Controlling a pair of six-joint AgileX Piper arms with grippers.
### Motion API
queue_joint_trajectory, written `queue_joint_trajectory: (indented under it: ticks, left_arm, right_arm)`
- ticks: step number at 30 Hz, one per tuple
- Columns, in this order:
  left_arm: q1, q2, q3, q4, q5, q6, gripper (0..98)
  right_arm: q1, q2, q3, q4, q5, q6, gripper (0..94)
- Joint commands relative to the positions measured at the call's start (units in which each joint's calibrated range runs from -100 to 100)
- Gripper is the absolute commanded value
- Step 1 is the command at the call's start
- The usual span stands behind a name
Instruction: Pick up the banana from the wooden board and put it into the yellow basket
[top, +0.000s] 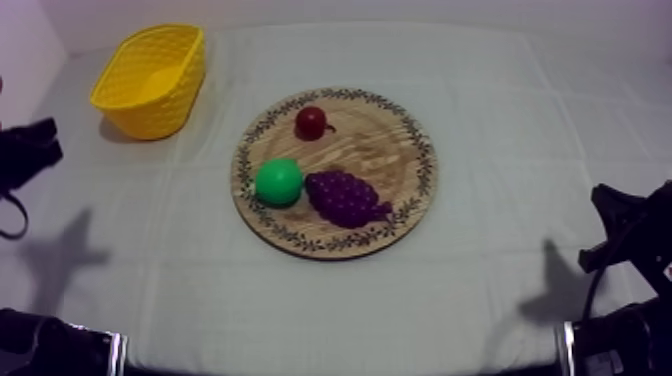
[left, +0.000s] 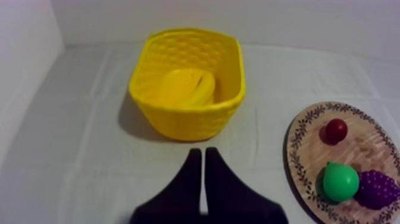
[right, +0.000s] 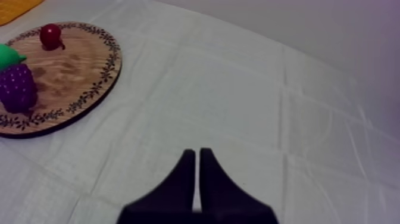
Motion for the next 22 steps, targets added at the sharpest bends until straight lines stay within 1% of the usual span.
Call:
queue_joint_trajectory:
  ticks: [1,7,12,13,17,20,22]
  left_arm:
    - [-0.01,-10.91,8.45,-0.13,0.44,0.33,0.1]
    - [-0.1,-22.53,15.98,-0.24,3.65,-0.06,0.1]
    - [-0.11,-28.28,21.89,-0.29,3.65,-0.58,0.1]
    - [-0.03,-29.18,22.88,-1.07,3.32,-0.03,0.1]
    - [0.11,-32.5,24.51,-2.66,3.5,0.38,0.1]
    - [-0.26,-34.54,24.75,-4.42,4.26,2.56,0.1]
    - [-0.5,-35.08,24.8,-5.16,4.47,3.7,0.1]
  right_arm:
    - [-0.03,-0.01,0.0,0.0,0.01,0.01,0.5]
    - [-0.03,-0.01,0.0,0.0,0.01,0.01,0.5]
    - [-0.03,-0.01,0.0,0.0,0.01,-0.02,0.5]
    - [-0.03,-0.01,0.0,0.0,0.01,-0.01,0.5]
    - [-0.13,-0.01,0.0,0.0,0.01,-0.03,0.5]
    - [-0.17,-0.01,0.0,0.0,0.01,-0.01,0.5]
    - [-0.21,-0.01,0.0,0.0,0.01,0.0,0.5]
